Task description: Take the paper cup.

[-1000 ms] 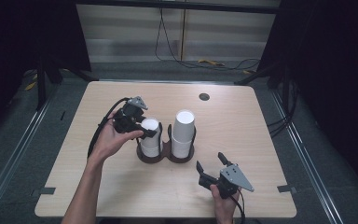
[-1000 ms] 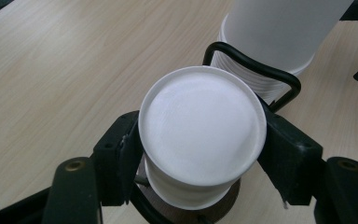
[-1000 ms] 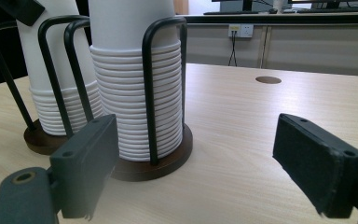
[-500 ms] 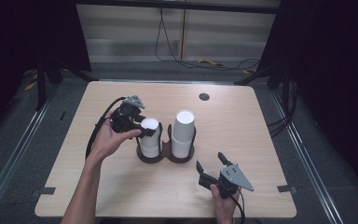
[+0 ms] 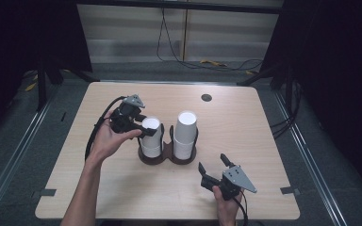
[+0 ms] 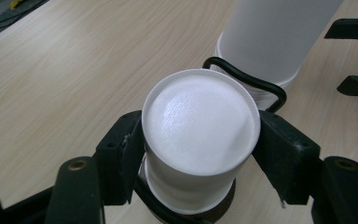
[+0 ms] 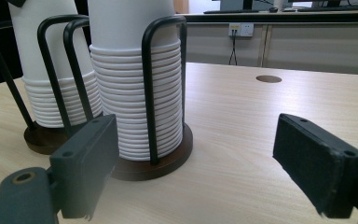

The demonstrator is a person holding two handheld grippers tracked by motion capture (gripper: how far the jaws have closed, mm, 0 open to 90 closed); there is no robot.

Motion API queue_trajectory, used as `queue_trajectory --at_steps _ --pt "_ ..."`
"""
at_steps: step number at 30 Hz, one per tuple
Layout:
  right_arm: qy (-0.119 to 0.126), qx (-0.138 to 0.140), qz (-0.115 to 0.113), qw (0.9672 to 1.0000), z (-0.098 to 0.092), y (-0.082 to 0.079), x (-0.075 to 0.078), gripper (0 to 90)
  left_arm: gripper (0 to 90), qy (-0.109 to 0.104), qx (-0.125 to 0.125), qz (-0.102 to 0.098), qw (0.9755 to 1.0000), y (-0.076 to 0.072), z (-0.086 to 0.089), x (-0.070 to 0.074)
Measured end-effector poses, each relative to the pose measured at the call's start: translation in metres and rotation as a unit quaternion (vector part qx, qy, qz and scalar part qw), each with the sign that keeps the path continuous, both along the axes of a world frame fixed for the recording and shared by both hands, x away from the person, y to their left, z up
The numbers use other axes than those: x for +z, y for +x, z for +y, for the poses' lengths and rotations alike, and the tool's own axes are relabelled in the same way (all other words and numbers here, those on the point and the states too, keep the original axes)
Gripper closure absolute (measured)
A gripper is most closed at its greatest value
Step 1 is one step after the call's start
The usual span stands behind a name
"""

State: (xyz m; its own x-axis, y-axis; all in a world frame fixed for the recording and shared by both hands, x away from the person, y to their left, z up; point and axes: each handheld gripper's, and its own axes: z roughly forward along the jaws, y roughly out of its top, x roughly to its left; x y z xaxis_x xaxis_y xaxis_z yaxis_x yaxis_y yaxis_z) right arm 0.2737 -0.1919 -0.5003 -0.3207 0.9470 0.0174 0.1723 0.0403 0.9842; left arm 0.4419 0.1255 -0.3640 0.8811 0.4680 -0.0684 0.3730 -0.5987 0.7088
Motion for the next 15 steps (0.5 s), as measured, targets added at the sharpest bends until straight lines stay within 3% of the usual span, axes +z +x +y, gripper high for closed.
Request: queue_trajectory --at_steps 4,15 --pt "0.0 0.0 -0.001 1.0 0.0001 0.0 -0.0001 13.9 35.8 -0.021 -0.004 -0.003 0.9998 -0.0015 0.0019 0.0039" --pt "0.002 -0.001 0.0 1.0 0.0001 -0.0004 0.0 13.9 35.9 -0.02 -0.008 -0.005 0.9997 -0.0025 0.0027 0.009"
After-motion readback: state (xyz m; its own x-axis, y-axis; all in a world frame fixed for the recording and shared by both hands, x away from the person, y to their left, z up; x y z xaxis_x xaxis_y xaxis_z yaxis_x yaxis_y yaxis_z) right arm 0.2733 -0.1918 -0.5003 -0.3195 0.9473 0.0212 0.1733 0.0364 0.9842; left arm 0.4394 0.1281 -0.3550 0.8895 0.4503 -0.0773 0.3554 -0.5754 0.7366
